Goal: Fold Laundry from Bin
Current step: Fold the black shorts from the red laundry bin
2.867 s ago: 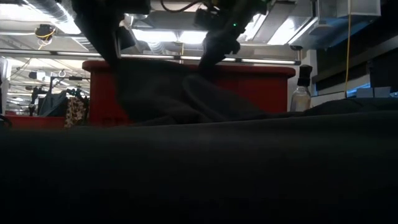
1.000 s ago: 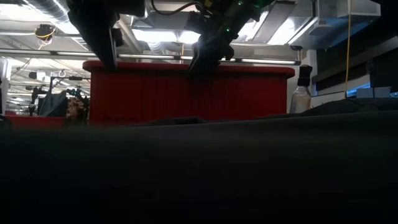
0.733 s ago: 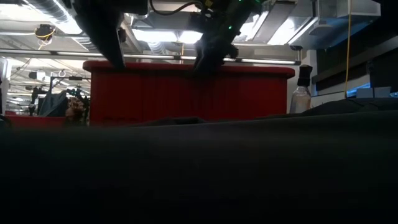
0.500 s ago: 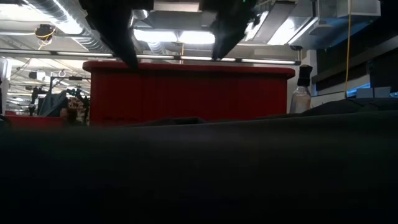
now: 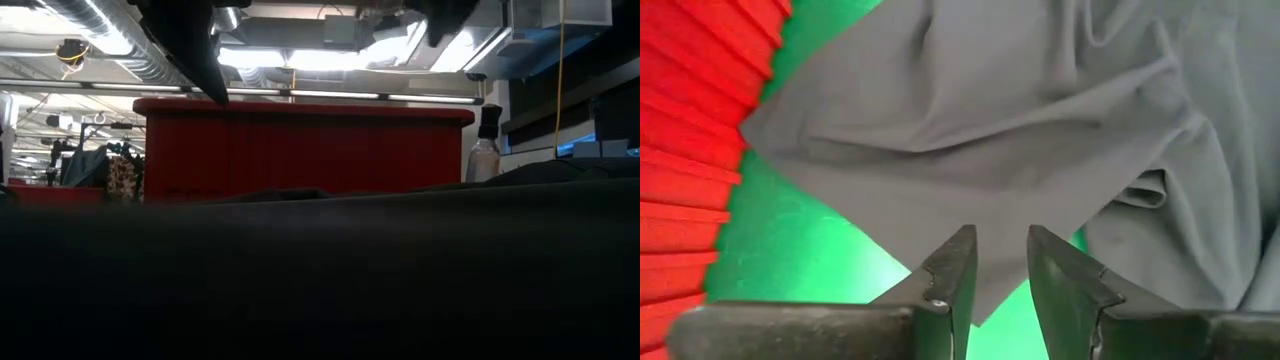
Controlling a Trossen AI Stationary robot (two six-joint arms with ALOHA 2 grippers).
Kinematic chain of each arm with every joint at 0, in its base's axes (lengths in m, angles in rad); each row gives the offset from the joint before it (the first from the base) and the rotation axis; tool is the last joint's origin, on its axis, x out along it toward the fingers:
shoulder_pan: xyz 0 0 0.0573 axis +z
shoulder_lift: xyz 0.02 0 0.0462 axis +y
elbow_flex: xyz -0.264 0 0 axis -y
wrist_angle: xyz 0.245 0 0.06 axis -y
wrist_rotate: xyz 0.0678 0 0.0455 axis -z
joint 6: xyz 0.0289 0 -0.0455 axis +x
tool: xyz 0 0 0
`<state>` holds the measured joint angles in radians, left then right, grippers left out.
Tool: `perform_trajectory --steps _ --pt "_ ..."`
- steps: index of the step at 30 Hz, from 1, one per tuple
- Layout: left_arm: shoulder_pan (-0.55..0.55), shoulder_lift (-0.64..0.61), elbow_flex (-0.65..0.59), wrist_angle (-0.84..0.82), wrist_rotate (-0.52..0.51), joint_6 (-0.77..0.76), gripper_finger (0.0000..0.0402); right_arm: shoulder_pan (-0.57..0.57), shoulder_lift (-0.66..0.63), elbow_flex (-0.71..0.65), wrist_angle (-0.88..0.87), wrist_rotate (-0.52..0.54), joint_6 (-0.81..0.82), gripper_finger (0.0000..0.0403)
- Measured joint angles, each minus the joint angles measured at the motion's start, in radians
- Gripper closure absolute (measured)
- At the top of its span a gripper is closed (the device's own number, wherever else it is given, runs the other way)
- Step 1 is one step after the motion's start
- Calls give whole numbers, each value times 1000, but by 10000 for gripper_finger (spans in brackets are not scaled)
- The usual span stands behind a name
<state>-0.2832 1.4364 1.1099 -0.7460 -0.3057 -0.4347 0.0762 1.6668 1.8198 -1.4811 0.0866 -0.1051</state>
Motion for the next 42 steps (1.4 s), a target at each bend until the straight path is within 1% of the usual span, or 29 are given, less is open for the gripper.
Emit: perform_trajectory --steps 5,10,14,16,20,23,27,36,39,42 --pt "-25 0 0 13 4 0 327 45 -146 -222 87 3 136 235" --pt "-44 0 0 52 4 1 334 70 -269 -457 150 -9 359 235" --pt "-48 0 0 83 1 1 335 67 -346 -632 163 -67 560 235" --pt "-48 0 0 86 1 1 335 67 -379 -716 198 -94 652 235" --pt "-47 0 0 86 1 10 335 68 -420 -850 257 -146 846 235" --pt "-47 0 0 86 0 53 335 68 -430 -923 280 -150 998 235" --pt "-47 0 0 93 -2 79 335 68 -430 -1001 351 -162 1112 235" --pt "-46 0 0 97 -8 105 335 67 -430 -1114 605 -167 1222 235" --pt "-46 0 0 100 -8 106 335 67 -430 -1133 627 -166 1257 235" --pt "-46 0 0 105 -8 107 335 67 -430 -1146 627 -138 1278 235"
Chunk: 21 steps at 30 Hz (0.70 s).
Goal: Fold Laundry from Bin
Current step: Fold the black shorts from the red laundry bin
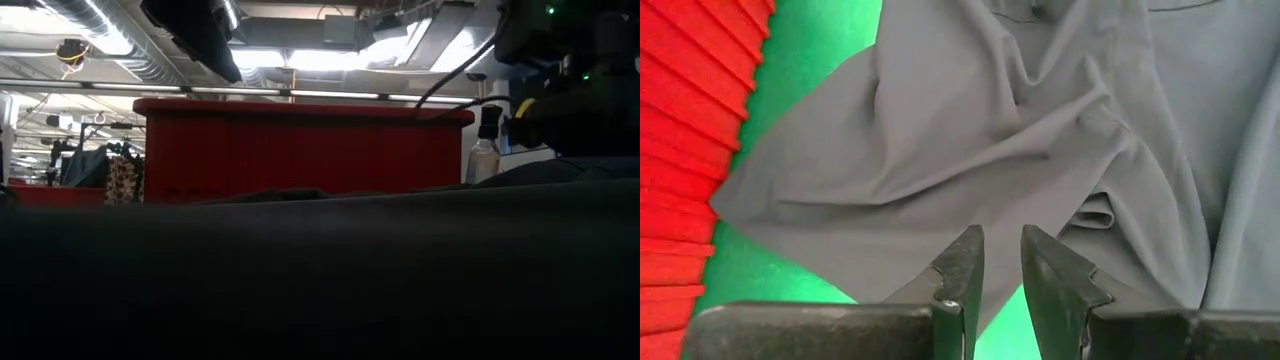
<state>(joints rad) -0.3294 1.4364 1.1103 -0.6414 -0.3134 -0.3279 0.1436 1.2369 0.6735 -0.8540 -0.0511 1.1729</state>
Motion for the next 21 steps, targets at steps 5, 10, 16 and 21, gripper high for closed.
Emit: perform_trajectory --steps 5,10,16,21 --pt "0 0 0 0 0 0 335 0 0 -2 33 41 2 235" --pt "0 0 0 0 -10 0 335 0 0 -2 138 43 -41 235" --pt "0 10 2 2 -19 0 335 0 0 -2 214 75 -108 235" --pt "-1 82 2 7 -18 0 335 0 0 -2 208 124 -109 248"
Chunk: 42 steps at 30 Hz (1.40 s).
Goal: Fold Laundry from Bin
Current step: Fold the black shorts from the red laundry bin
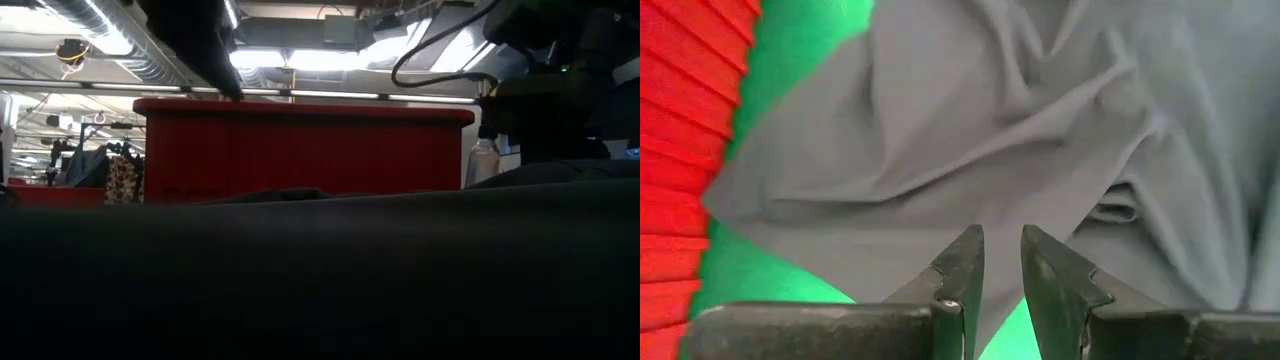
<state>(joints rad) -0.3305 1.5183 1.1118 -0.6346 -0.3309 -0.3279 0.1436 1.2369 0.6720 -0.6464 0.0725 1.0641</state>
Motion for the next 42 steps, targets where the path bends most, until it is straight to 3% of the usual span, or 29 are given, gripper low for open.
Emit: perform_trajectory --steps 9,14,20,32,42 --pt "16 174 0 0 0 0 335 0 0 0 -14 25 -38 392" --pt "23 235 0 -8 13 0 335 0 0 0 -14 25 -43 374" --pt "23 304 0 -12 62 0 335 0 0 0 -15 25 -52 397" --pt "24 358 3 -28 81 -1 335 0 -16 0 -121 34 -49 393" --pt "24 360 1 -28 99 -1 336 0 -122 1 -335 247 30 396"
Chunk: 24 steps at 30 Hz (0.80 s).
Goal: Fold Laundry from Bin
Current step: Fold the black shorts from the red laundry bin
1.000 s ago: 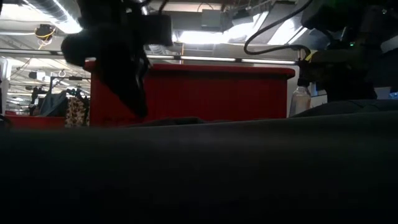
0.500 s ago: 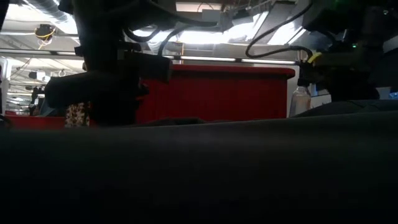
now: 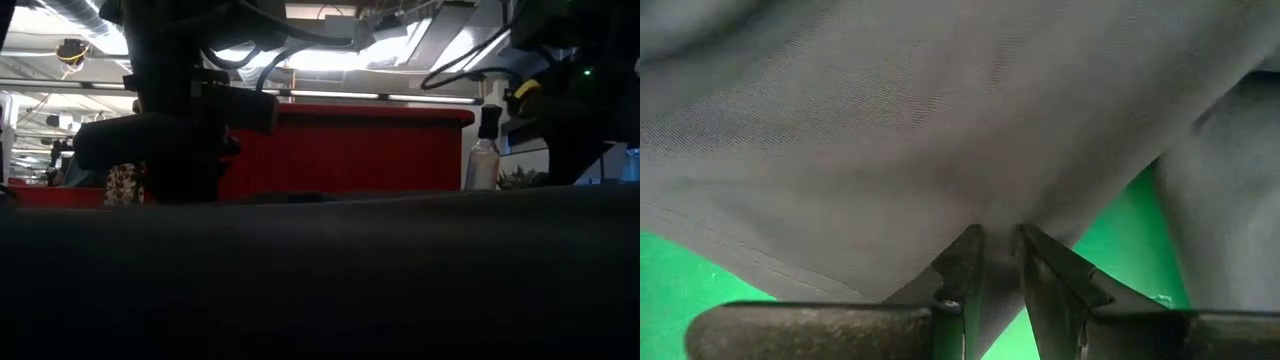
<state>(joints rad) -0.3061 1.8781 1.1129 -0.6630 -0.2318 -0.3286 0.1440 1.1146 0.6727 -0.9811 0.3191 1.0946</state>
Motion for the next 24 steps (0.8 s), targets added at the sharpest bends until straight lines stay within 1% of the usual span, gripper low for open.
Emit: perform_trajectory --steps 7,9,17,21,24 --pt "0 0 -1 11 2 0 336 0 9 0 -156 61 81 398" --pt "0 1 -1 16 2 0 336 0 9 0 -161 82 88 394" --pt "-1 2 -2 19 -28 0 336 0 9 0 -137 80 80 379" --pt "-1 2 -2 20 -29 0 335 0 9 0 -137 54 76 373" --pt "-1 -4 -3 21 -29 0 335 0 9 0 -136 33 69 356"
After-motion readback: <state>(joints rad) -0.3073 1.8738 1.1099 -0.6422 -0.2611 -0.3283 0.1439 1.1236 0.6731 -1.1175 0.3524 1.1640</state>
